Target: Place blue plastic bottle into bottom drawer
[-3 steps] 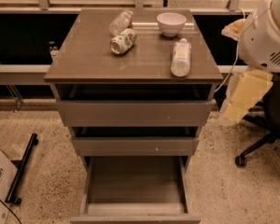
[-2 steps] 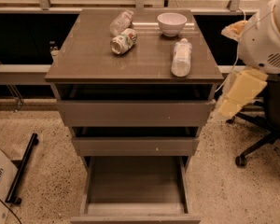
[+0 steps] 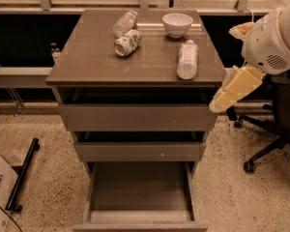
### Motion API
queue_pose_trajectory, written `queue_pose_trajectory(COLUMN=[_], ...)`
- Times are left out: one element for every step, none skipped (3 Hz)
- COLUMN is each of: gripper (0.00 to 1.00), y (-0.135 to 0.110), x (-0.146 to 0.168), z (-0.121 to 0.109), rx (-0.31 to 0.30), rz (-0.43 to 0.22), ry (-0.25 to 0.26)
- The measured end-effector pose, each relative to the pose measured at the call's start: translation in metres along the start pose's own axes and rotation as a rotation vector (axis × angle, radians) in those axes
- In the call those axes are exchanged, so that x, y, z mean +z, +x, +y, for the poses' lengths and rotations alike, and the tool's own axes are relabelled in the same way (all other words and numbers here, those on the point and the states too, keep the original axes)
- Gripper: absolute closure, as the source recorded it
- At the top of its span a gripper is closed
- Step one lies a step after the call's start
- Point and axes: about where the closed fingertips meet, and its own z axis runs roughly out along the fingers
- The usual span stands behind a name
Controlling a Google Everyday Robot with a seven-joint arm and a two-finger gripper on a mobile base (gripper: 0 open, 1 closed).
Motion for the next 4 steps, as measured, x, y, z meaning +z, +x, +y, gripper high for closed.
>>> queue_pose_trajectory(gripper=[0.00, 0.00, 0.00, 0.00], y=[0.011, 0.025, 0.027, 0.030], x=[0.014, 0.031, 0.033, 0.050], z=[-0.021, -0.043, -0.048, -0.050], rx=[0.061, 0.103, 0.108, 0.164], rz=[-0.041, -0.052, -0.054, -0.049], ry=[0.009, -0.013, -0.015, 0.012])
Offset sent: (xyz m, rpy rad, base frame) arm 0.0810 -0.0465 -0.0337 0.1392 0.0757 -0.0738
